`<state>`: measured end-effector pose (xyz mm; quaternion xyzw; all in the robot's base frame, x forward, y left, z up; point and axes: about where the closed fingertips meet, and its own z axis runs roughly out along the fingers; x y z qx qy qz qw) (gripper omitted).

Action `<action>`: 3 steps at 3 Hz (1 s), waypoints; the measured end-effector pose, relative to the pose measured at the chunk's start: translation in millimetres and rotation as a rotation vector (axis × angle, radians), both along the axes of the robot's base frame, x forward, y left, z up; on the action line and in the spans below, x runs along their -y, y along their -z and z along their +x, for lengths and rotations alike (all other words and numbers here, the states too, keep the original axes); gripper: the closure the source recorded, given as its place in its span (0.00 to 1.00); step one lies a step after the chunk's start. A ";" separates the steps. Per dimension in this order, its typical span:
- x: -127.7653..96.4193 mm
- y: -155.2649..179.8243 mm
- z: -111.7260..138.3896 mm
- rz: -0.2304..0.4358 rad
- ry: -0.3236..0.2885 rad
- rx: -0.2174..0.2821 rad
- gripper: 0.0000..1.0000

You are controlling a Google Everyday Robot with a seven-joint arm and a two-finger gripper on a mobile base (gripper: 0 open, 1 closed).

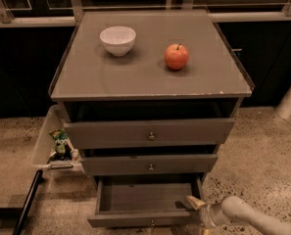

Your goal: Open bottom drawer

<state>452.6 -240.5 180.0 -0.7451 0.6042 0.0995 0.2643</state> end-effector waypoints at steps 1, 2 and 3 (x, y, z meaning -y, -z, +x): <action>1.6 -47.4 -17.9 0.016 -0.035 0.079 0.00; 2.9 -95.9 -28.0 0.008 -0.073 0.159 0.00; 3.9 -100.7 -29.9 0.006 -0.075 0.163 0.00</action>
Offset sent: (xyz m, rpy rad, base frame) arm -0.0394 -0.0080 0.1610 -0.0098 -0.2620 0.1205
